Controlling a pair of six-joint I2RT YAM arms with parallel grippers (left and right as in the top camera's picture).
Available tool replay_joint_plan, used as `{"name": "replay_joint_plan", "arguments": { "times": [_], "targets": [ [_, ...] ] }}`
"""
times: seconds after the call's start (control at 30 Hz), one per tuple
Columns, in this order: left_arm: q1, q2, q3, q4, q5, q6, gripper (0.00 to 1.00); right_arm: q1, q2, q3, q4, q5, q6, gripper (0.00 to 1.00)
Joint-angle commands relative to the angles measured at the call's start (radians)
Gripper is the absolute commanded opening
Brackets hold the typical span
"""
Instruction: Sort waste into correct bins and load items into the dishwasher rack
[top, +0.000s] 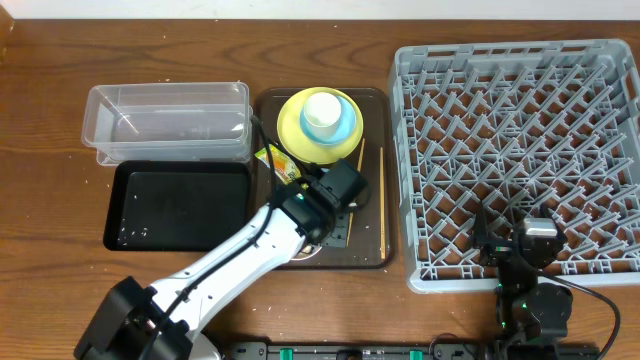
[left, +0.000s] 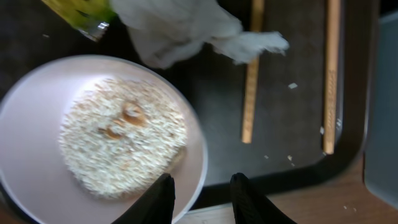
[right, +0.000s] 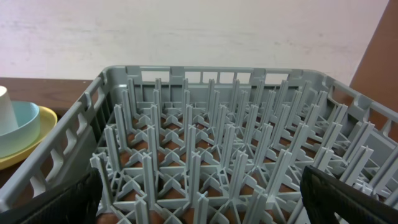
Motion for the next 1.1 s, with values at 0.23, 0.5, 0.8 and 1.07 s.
{"name": "replay_joint_plan", "arguments": {
  "times": [0.23, 0.5, 0.8, 1.07],
  "targets": [
    [-0.051, 0.0, -0.022, -0.004, -0.089, -0.02, 0.34, 0.001, -0.001, -0.001, -0.002, 0.001, 0.018, 0.99],
    [-0.051, 0.0, -0.095, 0.06, -0.095, -0.039, 0.34, 0.001, -0.001, -0.001, -0.002, 0.001, 0.017, 0.99],
    [-0.051, 0.0, -0.114, 0.082, -0.095, -0.043, 0.36, 0.001, -0.001, -0.001, -0.002, 0.001, 0.017, 0.99],
    [-0.051, 0.0, -0.139, 0.111, -0.094, -0.054, 0.38, 0.001, -0.001, -0.001, -0.002, 0.001, 0.017, 0.99]
  ]
}}
